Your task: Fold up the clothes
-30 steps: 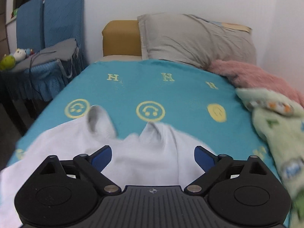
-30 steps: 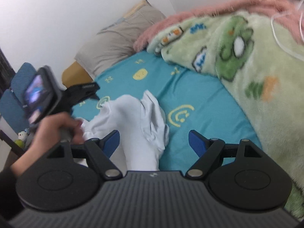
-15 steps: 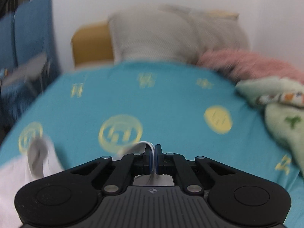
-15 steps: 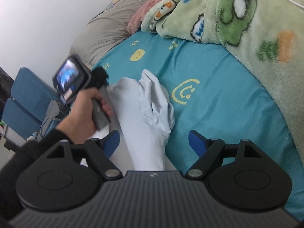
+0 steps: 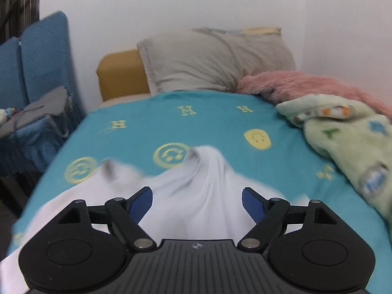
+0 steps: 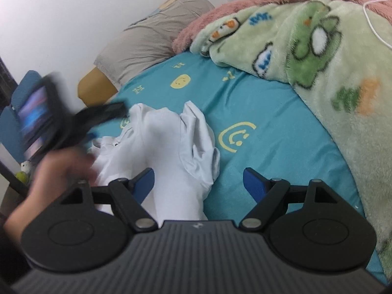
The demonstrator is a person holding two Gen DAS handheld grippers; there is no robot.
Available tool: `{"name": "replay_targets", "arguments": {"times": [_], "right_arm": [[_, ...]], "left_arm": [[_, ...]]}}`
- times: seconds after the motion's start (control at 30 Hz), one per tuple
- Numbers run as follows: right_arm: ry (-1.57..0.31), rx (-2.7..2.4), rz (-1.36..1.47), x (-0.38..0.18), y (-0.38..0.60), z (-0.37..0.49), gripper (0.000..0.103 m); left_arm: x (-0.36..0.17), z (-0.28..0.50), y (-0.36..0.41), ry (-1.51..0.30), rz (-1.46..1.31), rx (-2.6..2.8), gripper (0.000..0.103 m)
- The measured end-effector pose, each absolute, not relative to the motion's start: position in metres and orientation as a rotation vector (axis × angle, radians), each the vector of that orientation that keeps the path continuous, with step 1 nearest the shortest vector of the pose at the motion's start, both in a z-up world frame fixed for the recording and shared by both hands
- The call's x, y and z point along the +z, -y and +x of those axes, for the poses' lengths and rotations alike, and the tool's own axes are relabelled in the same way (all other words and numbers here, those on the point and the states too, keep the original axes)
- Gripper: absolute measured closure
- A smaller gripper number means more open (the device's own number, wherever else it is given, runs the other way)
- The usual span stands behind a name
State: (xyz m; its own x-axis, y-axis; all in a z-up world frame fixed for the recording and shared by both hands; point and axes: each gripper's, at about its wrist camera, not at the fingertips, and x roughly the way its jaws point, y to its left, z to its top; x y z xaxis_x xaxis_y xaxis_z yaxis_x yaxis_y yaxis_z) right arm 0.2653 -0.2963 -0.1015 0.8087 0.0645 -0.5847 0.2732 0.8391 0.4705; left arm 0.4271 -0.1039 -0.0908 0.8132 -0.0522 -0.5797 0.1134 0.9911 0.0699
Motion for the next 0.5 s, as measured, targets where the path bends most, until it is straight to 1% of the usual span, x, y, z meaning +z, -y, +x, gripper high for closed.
{"name": "replay_targets", "arguments": {"times": [0.03, 0.1, 0.17, 0.27, 0.4, 0.5], "right_arm": [[-0.622, -0.112, 0.58, -0.101, 0.296, 0.265, 0.022], [-0.615, -0.102, 0.609, -0.102, 0.299, 0.264, 0.023], [-0.618, -0.09, 0.635, -0.101, 0.3, 0.26, 0.023], [-0.619, -0.07, 0.654, -0.097, 0.299, 0.251, 0.023], [-0.609, -0.033, 0.603, -0.086, 0.282, 0.241, 0.023], [-0.617, -0.01, 0.569, -0.082, 0.27, 0.238, 0.023]], "left_arm": [[-0.084, 0.398, 0.092, -0.616, 0.106, -0.087, 0.014], [-0.072, 0.339, 0.068, -0.62, 0.106, -0.082, 0.013], [-0.064, 0.279, 0.043, -0.627, 0.103, -0.079, 0.009], [-0.062, 0.213, 0.001, -0.646, 0.047, -0.047, 0.006], [-0.073, 0.184, -0.061, -0.708, -0.059, -0.008, 0.006], [-0.086, 0.194, -0.113, -0.763, -0.248, 0.023, 0.008]]}}
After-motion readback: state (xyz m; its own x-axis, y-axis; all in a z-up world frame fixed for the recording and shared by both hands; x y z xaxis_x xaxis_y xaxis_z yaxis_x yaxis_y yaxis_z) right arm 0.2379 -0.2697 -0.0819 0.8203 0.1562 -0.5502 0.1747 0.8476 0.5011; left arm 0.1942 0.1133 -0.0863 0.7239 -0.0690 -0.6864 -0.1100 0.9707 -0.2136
